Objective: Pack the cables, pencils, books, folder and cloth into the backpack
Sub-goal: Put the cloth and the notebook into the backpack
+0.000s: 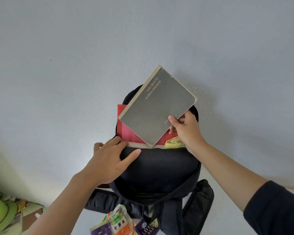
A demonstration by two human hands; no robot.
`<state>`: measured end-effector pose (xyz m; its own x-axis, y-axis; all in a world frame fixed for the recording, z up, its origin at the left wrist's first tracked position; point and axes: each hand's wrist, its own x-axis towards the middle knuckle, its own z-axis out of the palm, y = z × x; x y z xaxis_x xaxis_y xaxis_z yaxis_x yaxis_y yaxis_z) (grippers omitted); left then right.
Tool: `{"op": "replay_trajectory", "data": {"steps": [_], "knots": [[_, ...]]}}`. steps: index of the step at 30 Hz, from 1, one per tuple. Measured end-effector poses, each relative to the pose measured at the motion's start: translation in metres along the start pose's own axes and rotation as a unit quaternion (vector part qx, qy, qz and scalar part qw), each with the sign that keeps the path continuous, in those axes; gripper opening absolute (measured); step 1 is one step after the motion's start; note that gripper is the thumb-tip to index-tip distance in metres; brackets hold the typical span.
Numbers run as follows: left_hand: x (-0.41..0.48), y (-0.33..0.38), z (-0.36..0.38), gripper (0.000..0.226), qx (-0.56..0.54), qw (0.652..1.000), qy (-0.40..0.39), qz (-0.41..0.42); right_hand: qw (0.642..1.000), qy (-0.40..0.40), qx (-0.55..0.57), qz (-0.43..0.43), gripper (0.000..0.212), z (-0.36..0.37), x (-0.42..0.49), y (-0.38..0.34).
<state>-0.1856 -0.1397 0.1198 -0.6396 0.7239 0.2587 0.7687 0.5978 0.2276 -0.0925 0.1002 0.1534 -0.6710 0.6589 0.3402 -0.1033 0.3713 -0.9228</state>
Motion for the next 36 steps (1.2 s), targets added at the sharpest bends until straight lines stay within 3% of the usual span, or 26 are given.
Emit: {"op": "replay_trajectory", "data": {"steps": [5,8,16,21,26,31,36], "knots": [[-0.001,-0.005,0.007,0.065,-0.015,1.000,0.009,0.022,1.000,0.000,0.007,0.000,0.010,0.001,-0.002,0.000],[-0.003,-0.008,0.008,0.064,-0.018,1.000,0.013,0.019,1.000,-0.005,0.005,-0.006,0.010,0.002,-0.004,-0.001],[-0.001,-0.011,-0.002,0.078,-0.024,0.997,-0.075,0.021,0.997,-0.024,0.070,-0.008,0.011,0.003,-0.006,-0.001],[0.001,-0.005,-0.013,0.059,-0.032,0.991,-0.129,0.008,0.989,-0.098,0.111,0.002,0.021,0.009,-0.014,-0.014],[-0.002,-0.006,-0.016,0.054,-0.046,0.989,-0.141,0.014,0.993,-0.116,0.009,0.015,0.015,0.015,-0.015,-0.012],[-0.005,-0.011,-0.008,0.060,-0.053,0.992,-0.112,0.008,0.984,-0.134,-0.108,-0.044,0.013,0.009,-0.017,-0.013],[-0.006,-0.008,-0.008,0.053,-0.057,0.993,-0.099,0.006,0.973,-0.172,-0.141,-0.064,0.005,-0.012,-0.021,-0.017]]}}
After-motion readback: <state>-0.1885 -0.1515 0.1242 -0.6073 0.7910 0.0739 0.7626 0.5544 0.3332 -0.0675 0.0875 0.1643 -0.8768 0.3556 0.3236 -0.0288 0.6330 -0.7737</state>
